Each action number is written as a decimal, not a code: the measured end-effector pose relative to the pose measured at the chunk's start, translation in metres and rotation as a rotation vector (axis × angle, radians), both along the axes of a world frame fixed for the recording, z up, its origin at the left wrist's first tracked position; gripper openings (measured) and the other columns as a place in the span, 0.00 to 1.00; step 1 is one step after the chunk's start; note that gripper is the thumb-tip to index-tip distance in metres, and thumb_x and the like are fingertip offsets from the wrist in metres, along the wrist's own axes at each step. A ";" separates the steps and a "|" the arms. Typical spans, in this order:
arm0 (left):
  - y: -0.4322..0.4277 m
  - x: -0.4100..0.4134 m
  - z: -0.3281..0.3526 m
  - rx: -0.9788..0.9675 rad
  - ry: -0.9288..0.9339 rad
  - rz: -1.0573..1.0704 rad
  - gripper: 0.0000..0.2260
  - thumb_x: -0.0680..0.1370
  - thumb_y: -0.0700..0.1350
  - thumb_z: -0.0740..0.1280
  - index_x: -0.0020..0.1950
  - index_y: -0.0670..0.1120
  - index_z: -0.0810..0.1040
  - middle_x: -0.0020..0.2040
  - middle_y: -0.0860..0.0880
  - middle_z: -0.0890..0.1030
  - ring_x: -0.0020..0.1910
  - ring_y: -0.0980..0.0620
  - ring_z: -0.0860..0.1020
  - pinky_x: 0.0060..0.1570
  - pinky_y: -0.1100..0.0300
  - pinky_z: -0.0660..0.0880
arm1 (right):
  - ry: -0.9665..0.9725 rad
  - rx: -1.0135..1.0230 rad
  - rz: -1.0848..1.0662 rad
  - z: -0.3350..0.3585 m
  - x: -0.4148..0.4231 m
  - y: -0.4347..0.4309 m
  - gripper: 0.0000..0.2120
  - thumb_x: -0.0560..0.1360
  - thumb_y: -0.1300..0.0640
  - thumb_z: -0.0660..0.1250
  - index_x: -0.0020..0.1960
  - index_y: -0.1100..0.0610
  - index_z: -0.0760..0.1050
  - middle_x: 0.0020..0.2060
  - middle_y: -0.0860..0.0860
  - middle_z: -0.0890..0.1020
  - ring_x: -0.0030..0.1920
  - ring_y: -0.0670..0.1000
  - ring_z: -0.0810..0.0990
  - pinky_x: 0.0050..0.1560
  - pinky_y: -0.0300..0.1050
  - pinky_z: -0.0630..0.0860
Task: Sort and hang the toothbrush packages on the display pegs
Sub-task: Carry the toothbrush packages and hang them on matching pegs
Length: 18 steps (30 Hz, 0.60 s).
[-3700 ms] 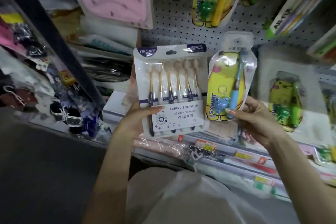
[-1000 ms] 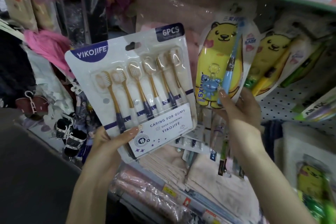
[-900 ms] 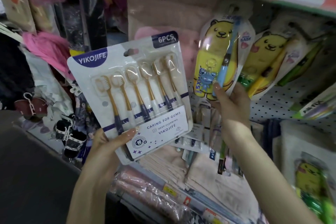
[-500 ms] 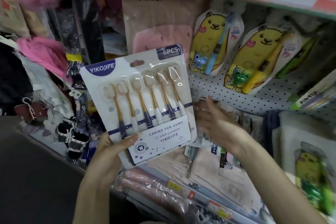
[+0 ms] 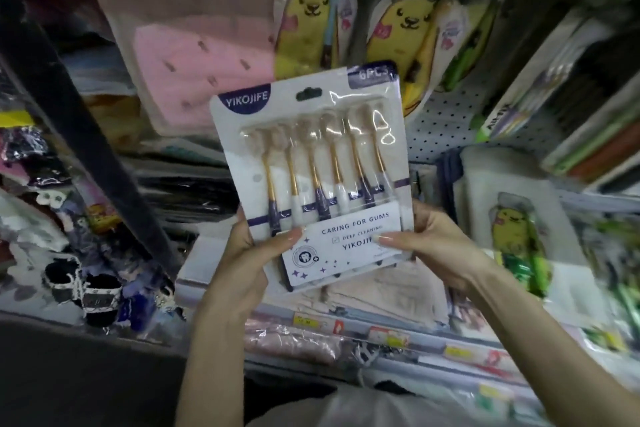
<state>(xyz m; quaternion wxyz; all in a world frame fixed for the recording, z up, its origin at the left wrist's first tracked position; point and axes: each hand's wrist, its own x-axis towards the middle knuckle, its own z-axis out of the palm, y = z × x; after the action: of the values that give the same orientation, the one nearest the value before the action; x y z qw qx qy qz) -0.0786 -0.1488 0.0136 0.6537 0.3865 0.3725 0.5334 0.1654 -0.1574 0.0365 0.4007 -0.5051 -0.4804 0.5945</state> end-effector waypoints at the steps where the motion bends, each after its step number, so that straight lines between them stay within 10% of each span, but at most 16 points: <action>1: 0.001 0.006 0.001 0.008 -0.007 0.004 0.41 0.47 0.49 0.84 0.57 0.43 0.77 0.44 0.50 0.86 0.44 0.55 0.84 0.40 0.62 0.79 | 0.001 0.016 -0.019 -0.001 0.006 -0.002 0.23 0.52 0.53 0.83 0.46 0.54 0.85 0.46 0.56 0.86 0.45 0.52 0.85 0.47 0.46 0.80; 10: -0.001 0.067 -0.015 0.041 0.309 -0.266 0.32 0.45 0.64 0.82 0.43 0.49 0.86 0.44 0.40 0.85 0.41 0.30 0.79 0.37 0.38 0.75 | 0.190 0.159 -0.256 -0.017 0.063 -0.047 0.15 0.56 0.61 0.79 0.43 0.55 0.85 0.40 0.54 0.86 0.40 0.49 0.85 0.43 0.42 0.81; 15: 0.000 0.131 0.007 0.140 0.281 -0.403 0.31 0.43 0.66 0.80 0.43 0.57 0.86 0.45 0.51 0.86 0.45 0.53 0.84 0.37 0.62 0.79 | 0.189 0.237 -0.414 -0.007 0.112 -0.074 0.19 0.54 0.54 0.83 0.44 0.52 0.85 0.40 0.52 0.87 0.42 0.54 0.83 0.42 0.44 0.77; 18: -0.003 0.173 0.008 0.154 0.287 -0.453 0.33 0.47 0.65 0.80 0.46 0.50 0.86 0.48 0.48 0.86 0.50 0.51 0.84 0.45 0.64 0.79 | 0.161 0.272 -0.501 -0.003 0.150 -0.092 0.17 0.57 0.57 0.83 0.44 0.52 0.85 0.42 0.52 0.87 0.44 0.55 0.83 0.45 0.46 0.78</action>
<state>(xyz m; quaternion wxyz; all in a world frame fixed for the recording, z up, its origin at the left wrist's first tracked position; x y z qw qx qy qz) 0.0946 -0.1521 0.0218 0.6655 0.5802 0.3237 0.3403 0.3154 -0.2492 0.0339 0.6359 -0.5010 -0.3826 0.4453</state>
